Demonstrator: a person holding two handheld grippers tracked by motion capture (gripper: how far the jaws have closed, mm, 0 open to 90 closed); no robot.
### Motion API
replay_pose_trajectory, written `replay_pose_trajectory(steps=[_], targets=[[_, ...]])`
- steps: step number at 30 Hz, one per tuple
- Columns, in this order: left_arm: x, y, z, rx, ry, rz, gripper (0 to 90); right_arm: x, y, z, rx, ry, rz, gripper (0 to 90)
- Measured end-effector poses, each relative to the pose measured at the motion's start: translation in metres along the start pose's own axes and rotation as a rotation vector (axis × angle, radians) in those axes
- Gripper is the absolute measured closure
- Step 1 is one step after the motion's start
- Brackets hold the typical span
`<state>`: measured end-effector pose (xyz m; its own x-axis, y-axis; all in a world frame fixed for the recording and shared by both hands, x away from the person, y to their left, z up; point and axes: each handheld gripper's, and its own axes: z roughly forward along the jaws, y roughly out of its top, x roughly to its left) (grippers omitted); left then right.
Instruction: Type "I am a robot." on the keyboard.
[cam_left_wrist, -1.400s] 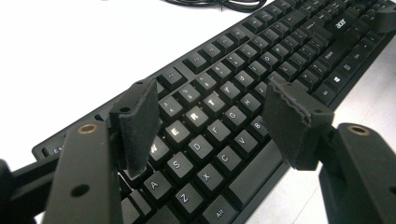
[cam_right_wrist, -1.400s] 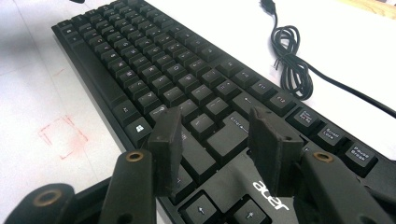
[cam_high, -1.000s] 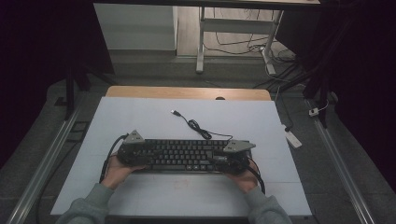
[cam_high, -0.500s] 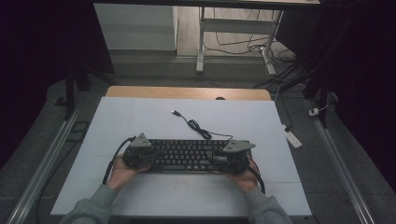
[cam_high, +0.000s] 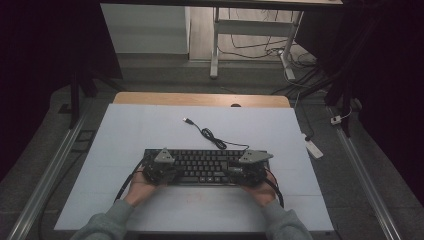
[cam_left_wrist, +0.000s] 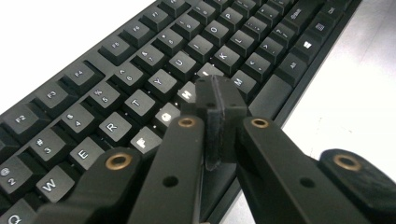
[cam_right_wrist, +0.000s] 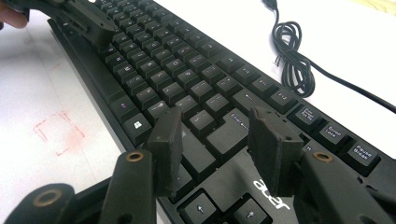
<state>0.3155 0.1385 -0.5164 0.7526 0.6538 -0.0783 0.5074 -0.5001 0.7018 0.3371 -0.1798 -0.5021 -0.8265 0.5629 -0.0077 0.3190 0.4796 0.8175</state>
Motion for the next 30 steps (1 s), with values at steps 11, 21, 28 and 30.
replay_pose_trajectory(steps=[11,21,28,30], targets=[[-0.001,-0.002,0.005,0.019,0.008,0.006,88.6,0.0,0.0,0.0,0.001,-0.001,0.0,55.1],[-0.001,-0.003,0.006,0.021,0.016,0.002,88.7,0.0,0.0,0.0,0.004,-0.001,0.0,55.0],[0.004,-0.001,-0.011,-0.073,0.009,-0.029,85.6,-0.001,-0.001,0.001,0.004,0.0,0.0,55.0],[0.008,-0.002,-0.018,-0.097,0.013,-0.042,80.5,-0.001,-0.001,0.001,0.004,-0.001,0.001,55.0]])
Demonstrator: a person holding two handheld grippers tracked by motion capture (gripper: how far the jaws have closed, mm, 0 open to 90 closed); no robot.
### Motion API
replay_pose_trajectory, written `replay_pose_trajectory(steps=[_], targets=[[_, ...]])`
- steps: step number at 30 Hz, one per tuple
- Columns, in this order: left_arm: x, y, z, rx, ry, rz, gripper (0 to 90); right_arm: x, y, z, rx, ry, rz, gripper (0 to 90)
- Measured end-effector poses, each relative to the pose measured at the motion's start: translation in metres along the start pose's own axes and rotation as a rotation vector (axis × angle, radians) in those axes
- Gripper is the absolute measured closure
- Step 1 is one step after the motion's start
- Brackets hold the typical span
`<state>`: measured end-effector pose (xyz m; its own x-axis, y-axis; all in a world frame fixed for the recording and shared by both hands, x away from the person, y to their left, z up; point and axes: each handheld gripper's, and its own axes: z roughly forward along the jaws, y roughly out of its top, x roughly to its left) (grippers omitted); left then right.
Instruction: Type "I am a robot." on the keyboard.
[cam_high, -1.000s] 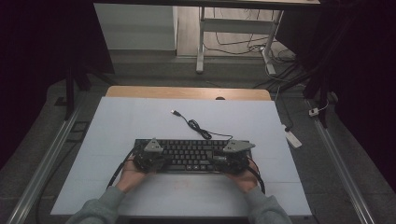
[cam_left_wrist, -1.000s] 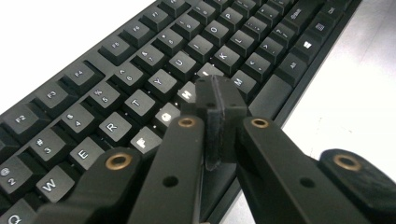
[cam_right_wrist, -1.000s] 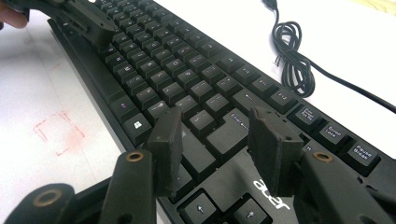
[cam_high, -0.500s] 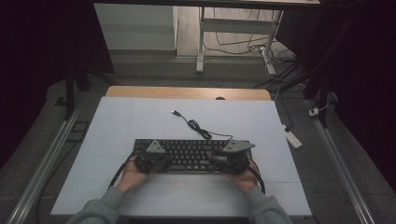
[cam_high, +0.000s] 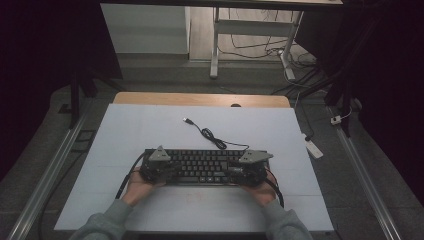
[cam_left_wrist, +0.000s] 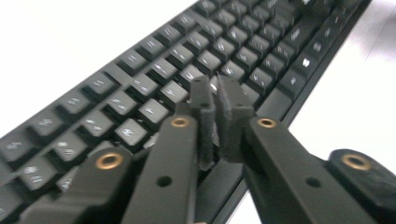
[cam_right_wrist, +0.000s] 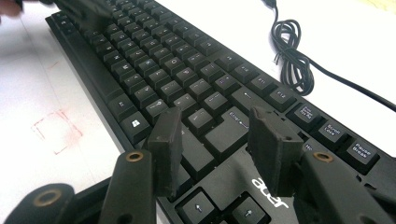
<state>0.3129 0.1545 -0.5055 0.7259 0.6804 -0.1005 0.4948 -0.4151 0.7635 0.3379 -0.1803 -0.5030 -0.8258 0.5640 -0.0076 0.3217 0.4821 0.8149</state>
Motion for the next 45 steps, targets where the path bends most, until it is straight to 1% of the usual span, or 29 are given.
replay_pose_trajectory(steps=[2,4,9,13,15,19,23,45], targets=[[0.004,0.0,-0.006,-0.018,0.006,-0.018,72.7,0.0,0.0,0.0,0.003,-0.001,0.0,55.0],[0.008,-0.001,-0.011,-0.021,0.012,-0.031,65.1,0.001,0.0,0.0,0.003,-0.001,0.001,55.0],[0.018,-0.004,-0.02,-0.031,0.044,-0.069,49.9,0.0,0.0,0.0,0.001,0.001,0.002,54.9],[0.024,-0.006,-0.024,-0.026,0.057,-0.097,42.3,0.0,0.0,0.001,0.003,0.0,0.003,54.8],[0.025,-0.006,-0.025,-0.025,0.063,-0.101,40.0,0.0,0.0,0.001,0.002,0.001,0.002,54.8],[0.027,-0.006,-0.027,-0.026,0.072,-0.107,37.0,0.0,0.0,0.001,0.002,0.001,0.001,54.8],[0.027,-0.006,-0.027,-0.017,0.073,-0.107,35.4,0.0,0.0,0.0,0.0,0.001,0.002,54.7],[0.026,-0.006,-0.026,-0.009,0.072,-0.1,35.1,0.001,0.001,0.0,-0.005,-0.006,-0.001,54.8]])
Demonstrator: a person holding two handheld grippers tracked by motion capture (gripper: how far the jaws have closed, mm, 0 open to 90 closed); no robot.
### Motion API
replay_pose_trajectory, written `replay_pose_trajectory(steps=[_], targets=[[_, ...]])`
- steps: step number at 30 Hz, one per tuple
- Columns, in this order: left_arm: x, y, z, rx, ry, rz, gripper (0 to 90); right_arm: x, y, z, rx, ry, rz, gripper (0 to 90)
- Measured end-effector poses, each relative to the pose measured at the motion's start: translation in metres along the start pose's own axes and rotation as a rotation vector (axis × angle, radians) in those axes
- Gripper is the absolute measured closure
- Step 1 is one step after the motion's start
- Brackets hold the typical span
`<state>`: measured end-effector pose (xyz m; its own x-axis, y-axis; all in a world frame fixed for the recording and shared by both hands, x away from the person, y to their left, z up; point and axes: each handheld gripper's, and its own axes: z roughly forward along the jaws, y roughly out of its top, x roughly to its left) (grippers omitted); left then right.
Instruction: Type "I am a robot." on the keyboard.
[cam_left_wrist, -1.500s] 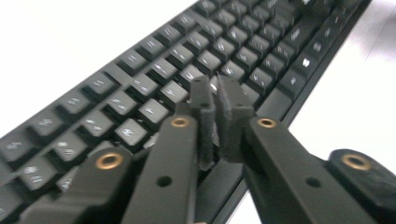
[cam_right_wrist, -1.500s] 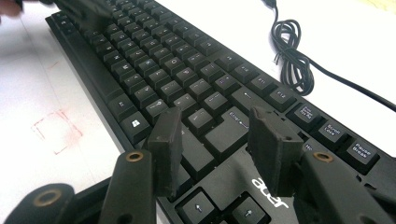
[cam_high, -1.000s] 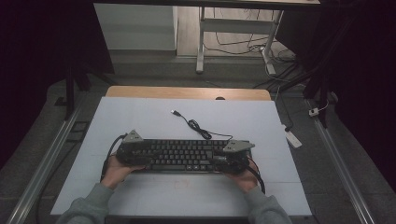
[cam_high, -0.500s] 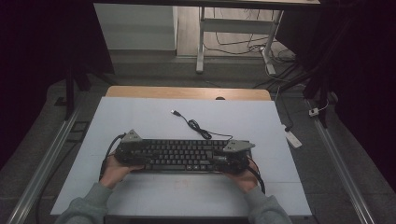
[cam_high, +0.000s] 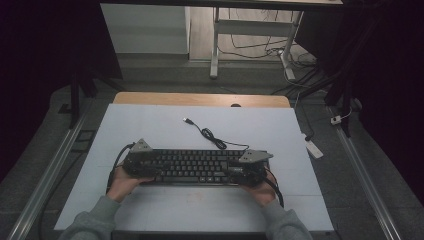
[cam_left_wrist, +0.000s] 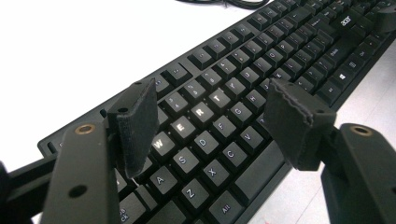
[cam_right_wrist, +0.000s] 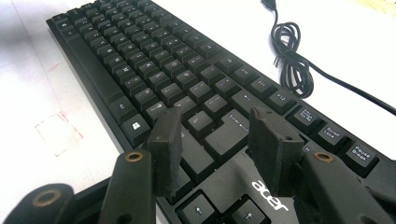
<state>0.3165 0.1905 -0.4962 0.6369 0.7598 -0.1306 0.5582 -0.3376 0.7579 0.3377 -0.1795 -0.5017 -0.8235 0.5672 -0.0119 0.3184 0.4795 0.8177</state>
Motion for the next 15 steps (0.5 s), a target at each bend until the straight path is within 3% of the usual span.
replay_pose_trajectory(steps=[15], targets=[[-0.001,0.0,0.002,0.01,-0.002,0.004,34.8,0.003,0.017,0.003,-0.04,0.014,0.014,56.1]])
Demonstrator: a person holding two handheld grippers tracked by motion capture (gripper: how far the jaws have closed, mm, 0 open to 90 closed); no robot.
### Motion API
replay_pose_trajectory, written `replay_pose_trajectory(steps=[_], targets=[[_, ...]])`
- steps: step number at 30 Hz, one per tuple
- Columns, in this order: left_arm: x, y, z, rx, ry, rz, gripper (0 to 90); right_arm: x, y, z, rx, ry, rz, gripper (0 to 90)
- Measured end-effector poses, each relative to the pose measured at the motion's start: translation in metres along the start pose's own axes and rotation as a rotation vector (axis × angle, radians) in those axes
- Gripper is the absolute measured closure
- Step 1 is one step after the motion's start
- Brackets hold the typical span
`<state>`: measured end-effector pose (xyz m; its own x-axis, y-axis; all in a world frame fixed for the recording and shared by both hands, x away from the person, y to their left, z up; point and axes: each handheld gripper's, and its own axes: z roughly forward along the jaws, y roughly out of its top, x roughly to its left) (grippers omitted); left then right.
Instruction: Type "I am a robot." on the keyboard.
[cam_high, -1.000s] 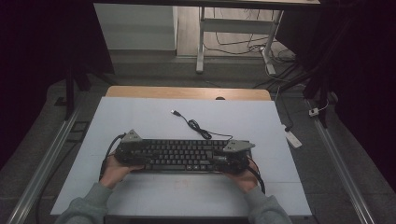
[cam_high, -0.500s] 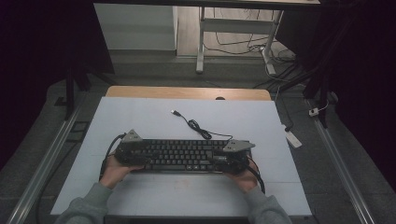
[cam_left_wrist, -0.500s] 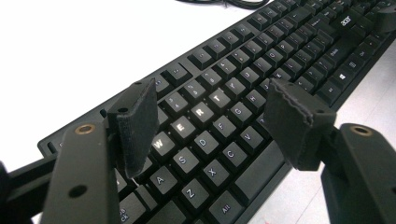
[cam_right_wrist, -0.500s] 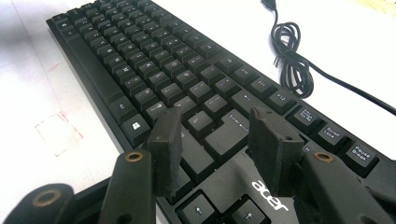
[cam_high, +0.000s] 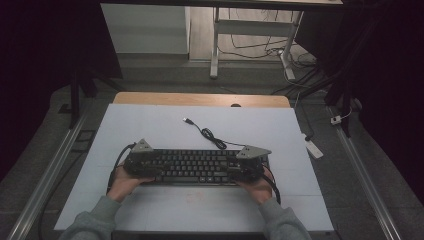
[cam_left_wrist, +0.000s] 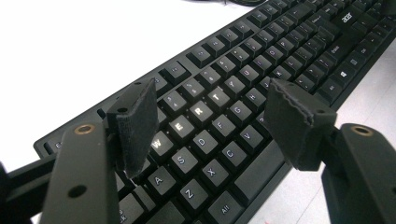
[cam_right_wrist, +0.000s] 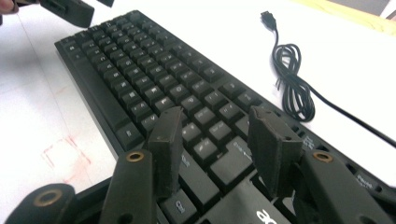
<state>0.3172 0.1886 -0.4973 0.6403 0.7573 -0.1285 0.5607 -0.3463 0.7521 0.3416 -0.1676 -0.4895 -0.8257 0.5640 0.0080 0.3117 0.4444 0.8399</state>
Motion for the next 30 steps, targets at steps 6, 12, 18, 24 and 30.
replay_pose_trajectory(steps=[6,12,18,24,30], targets=[[-0.001,0.0,0.0,-0.004,0.005,0.004,34.8,0.002,0.007,0.005,-0.003,-0.002,0.01,64.2],[-0.001,0.0,0.001,-0.003,0.008,0.007,34.7,0.006,0.015,0.015,0.009,0.03,-0.006,77.4],[-0.001,0.0,0.001,-0.008,0.014,0.001,34.8,0.012,0.021,0.028,0.032,0.057,-0.026,89.4],[-0.001,0.0,0.001,-0.006,0.013,0.007,34.7,0.015,0.027,0.04,0.045,0.061,-0.035,89.5],[-0.001,0.0,0.002,-0.002,0.013,0.006,34.6,0.017,0.028,0.054,0.069,0.056,-0.035,89.5]])
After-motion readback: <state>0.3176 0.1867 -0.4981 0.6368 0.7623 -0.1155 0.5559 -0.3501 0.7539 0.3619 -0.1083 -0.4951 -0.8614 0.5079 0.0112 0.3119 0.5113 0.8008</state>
